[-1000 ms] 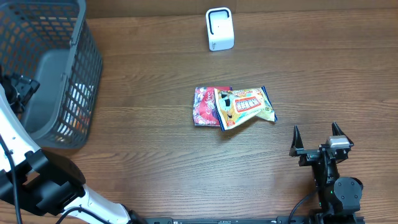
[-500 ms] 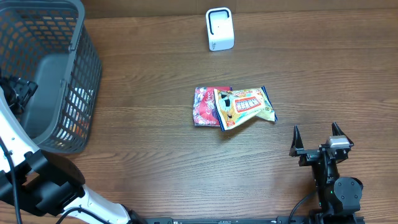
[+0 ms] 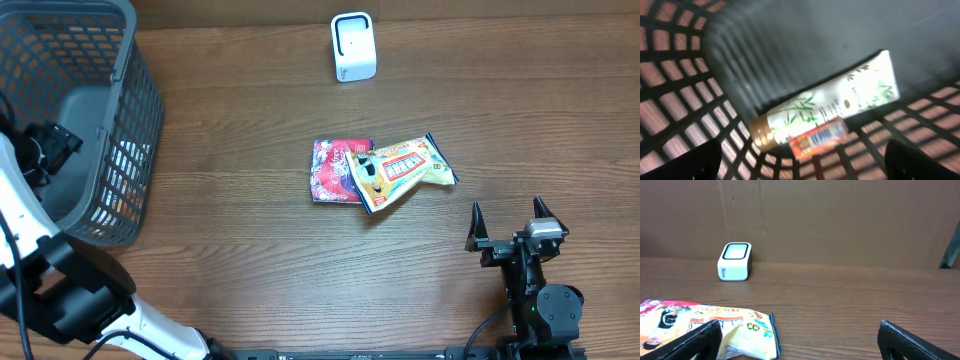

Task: Scan the item barcode
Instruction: 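Lower the left gripper into the basket toward the white Pantene tube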

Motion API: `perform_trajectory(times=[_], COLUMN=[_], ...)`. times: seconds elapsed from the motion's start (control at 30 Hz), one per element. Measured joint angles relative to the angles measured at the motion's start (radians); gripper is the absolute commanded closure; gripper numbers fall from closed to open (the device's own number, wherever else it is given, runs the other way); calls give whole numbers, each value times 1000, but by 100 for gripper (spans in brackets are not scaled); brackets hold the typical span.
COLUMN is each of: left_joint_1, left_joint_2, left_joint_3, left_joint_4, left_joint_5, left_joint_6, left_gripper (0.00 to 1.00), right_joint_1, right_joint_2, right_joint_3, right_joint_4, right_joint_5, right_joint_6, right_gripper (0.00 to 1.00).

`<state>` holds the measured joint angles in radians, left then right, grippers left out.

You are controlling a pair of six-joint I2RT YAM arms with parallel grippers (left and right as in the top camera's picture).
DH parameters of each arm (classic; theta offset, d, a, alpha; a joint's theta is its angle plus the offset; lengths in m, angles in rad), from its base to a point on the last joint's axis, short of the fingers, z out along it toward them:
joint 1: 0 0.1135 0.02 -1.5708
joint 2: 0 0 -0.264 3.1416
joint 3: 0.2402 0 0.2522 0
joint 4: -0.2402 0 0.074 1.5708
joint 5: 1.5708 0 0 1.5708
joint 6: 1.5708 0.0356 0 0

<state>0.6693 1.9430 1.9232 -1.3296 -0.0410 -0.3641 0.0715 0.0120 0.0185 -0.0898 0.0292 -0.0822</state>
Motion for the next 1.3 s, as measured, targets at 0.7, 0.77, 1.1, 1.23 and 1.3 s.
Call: perform_trajectory(times=[0.7, 0.77, 1.1, 1.23, 1.3], left_joint_1=[-24, -34, -40, -42, -42], left_joint_2=[227, 251, 290, 302, 310], left_joint_3=[-40, -40, -30, -30, -31], left_joint_4=[-34, -50, -50, -27, -21], left_joint_5=[68, 72, 67, 20, -24], left_joint_6=[227, 242, 269, 260, 228], left_gripper=[27, 27, 32, 43, 42], right_joint_1=[0, 0, 0, 0, 0], right_joint_2=[0, 0, 0, 0, 0], right_joint_3=[0, 0, 0, 0, 0], right_joint_4=[0, 0, 0, 0, 0], right_joint_5=[0, 0, 0, 0, 0], right_joint_6=[0, 0, 0, 0, 0], right_gripper=[0, 0, 0, 0, 0])
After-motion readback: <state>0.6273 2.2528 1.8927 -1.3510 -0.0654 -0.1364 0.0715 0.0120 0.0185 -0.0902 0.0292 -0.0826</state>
